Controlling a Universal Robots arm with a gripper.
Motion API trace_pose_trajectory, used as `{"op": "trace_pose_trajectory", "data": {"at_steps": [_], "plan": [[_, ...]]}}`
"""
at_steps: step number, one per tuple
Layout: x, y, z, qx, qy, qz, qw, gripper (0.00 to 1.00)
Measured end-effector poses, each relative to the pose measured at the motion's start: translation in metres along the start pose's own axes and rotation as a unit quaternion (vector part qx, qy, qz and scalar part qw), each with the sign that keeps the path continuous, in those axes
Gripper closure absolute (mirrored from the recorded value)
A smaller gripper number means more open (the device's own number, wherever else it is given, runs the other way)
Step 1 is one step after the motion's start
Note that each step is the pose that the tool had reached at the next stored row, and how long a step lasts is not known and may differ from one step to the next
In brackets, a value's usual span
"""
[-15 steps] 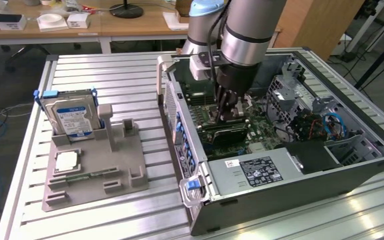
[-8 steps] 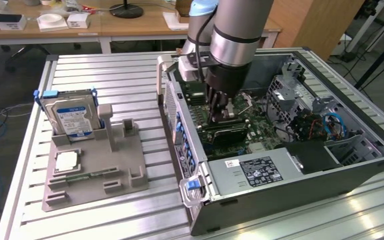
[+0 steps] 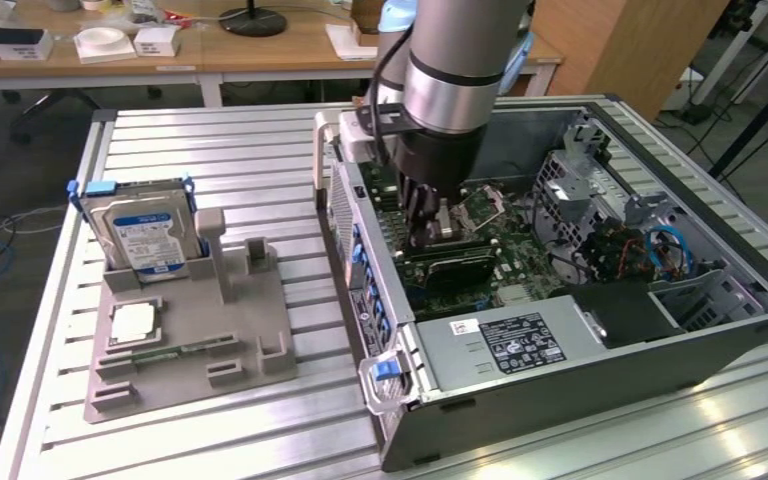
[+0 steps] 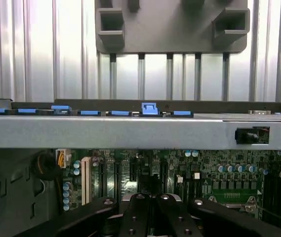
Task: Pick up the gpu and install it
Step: 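Press down on the gpu until it lock into place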
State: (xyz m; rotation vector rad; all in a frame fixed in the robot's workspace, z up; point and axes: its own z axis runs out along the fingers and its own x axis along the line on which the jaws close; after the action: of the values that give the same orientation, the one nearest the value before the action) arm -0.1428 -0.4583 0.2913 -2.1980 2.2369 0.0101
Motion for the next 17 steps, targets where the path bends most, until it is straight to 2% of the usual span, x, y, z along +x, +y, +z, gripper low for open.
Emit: {"op": "trace_pose_trajectory", "data": {"at_steps": [3, 6, 8, 12, 15, 17], "plan": [[0.0000, 0.0042, -0.0004, -0.0016, -0.0002, 0.002, 1.0000, 0.89], [-0.0002, 0.0064, -0.0007, -0.0027, -0.0026, 0.003, 1.0000, 0.89], [-0.0003, 0.0074, -0.0007, -0.0070, -0.0039, 0.004, 1.0000, 0.89], [-0.0003, 0.0096, -0.0008, -0.0213, -0.0044, 0.008, 0.9997, 0.89], [-0.0002, 0.0105, -0.0010, -0.0285, -0.0058, 0.011, 0.9995, 0.89], [-0.0003, 0.0107, -0.0009, -0.0297, -0.0062, 0.013, 0.9995, 0.89]]}}
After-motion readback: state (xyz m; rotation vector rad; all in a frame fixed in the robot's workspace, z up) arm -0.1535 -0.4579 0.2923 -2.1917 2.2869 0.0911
